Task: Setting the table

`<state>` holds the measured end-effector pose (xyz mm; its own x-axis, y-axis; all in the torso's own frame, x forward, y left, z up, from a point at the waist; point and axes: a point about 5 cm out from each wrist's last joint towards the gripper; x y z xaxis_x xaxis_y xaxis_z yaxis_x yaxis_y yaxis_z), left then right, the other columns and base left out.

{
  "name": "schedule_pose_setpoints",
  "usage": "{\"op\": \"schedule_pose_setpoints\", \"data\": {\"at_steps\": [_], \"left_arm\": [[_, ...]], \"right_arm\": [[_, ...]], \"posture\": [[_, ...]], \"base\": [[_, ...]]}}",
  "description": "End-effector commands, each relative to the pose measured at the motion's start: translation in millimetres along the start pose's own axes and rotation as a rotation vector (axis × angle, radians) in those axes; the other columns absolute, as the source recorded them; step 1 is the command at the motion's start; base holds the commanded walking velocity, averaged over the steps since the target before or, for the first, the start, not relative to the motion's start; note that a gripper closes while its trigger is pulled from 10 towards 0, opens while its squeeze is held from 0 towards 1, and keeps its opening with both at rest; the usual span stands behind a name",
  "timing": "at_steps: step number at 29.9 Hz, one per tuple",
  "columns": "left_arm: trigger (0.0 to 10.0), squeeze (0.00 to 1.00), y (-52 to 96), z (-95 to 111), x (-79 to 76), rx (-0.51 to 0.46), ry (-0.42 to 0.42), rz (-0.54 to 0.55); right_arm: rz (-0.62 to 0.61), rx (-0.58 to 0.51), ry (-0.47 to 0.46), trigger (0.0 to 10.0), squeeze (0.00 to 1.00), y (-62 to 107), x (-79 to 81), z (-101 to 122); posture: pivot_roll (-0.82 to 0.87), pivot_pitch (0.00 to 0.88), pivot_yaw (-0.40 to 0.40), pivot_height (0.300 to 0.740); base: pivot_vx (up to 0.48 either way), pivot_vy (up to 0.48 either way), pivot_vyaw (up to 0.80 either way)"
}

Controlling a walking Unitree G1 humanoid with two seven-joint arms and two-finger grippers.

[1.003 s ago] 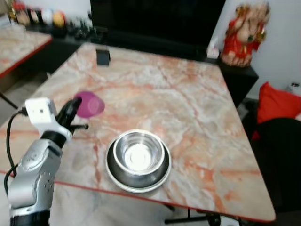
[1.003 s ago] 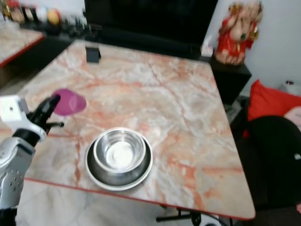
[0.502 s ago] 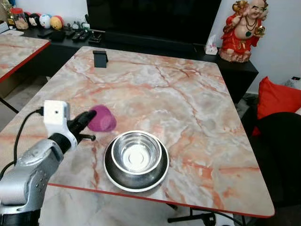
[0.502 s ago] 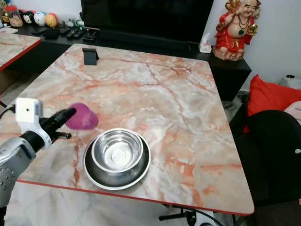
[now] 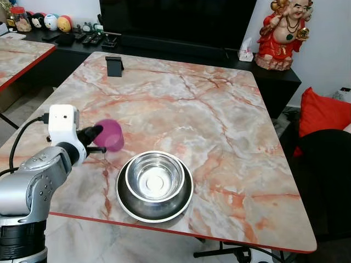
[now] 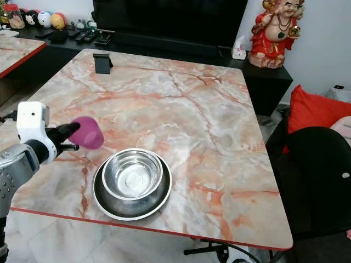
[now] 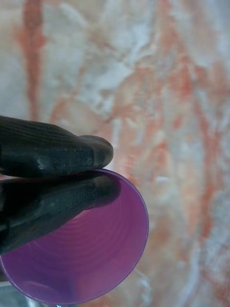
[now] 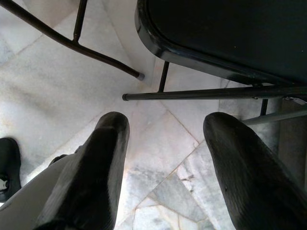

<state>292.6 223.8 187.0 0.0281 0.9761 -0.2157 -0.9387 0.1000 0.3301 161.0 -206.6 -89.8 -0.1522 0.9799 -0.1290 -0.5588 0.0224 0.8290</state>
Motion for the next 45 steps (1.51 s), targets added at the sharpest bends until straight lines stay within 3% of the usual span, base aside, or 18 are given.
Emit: {"op": "schedule_pose_setpoints", "data": {"at_steps": [1,30,33,34,39,40,42,43,45], "left_arm": [[10.0,0.0,-0.3,-4.6,0.3,0.047,-0.002,0.022],[10.0,0.0,-9.0,-5.0,0.3,0.051,0.022,0.07],[10.0,0.05,-9.0,-4.5,-1.2,0.049,0.022,0.064],[10.0,0.11,-9.2,-4.3,-1.6,0.048,0.022,0.064],[10.0,0.12,-9.5,-3.7,-2.4,0.045,0.017,0.057],[10.0,0.31,-9.5,-3.4,-2.6,0.045,0.014,0.054],[10.0,0.31,-9.5,-3.3,-2.8,0.044,0.012,0.053],[10.0,0.58,-9.4,-2.7,-3.3,0.042,0.008,0.05],[10.0,0.6,-9.2,-2.1,-4.3,0.04,0.007,0.044]], "right_arm": [[-0.006,0.001,0.002,10.0,0.0,0.0,-3.7,1.3],[-0.001,0.005,0.0,10.0,0.0,0.0,-2.9,0.6],[-0.001,0.005,-0.001,10.0,0.0,0.0,-2.8,0.6],[-0.001,0.004,-0.001,10.0,0.0,0.0,-2.8,0.6],[-0.001,0.005,-0.002,10.0,0.0,0.0,-2.8,0.6],[-0.001,0.005,-0.001,10.0,0.0,0.0,-2.8,0.6],[-0.001,0.005,-0.001,10.0,0.0,0.0,-2.8,0.6],[0.0,0.007,0.002,10.0,0.0,0.0,-2.8,0.4],[0.0,0.007,0.002,10.0,0.0,0.0,-2.8,0.4]], "posture": [[0.07,0.0,-0.1,0.74],[0.07,0.0,-0.095,0.74],[0.07,0.0,-0.095,0.74],[0.07,0.0,-0.095,0.74],[0.07,0.0,-0.095,0.74],[0.07,0.0,-0.095,0.74],[0.07,0.0,-0.096,0.74],[0.07,0.0,-0.096,0.74],[0.07,0.0,-0.095,0.74]], "base": [[0.0,0.0,0.0],[0.0,0.0,0.0],[0.0,0.0,0.0],[0.0,0.0,0.0],[0.0,0.0,0.0],[0.0,0.0,0.0],[0.0,0.0,0.0],[0.0,0.0,0.0],[0.0,0.0,0.0]]}}
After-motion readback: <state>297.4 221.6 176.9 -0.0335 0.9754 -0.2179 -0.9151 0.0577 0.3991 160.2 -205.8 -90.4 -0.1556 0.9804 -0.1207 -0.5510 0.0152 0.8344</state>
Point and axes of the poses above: a point about 5 cm out from each wrist's last joint towards the gripper, its own y axis pointing back from the gripper into the wrist, its own z axis along the axis of the wrist's last joint, x = y × z, and after that the axes turned 10 degrees about y, right-handed
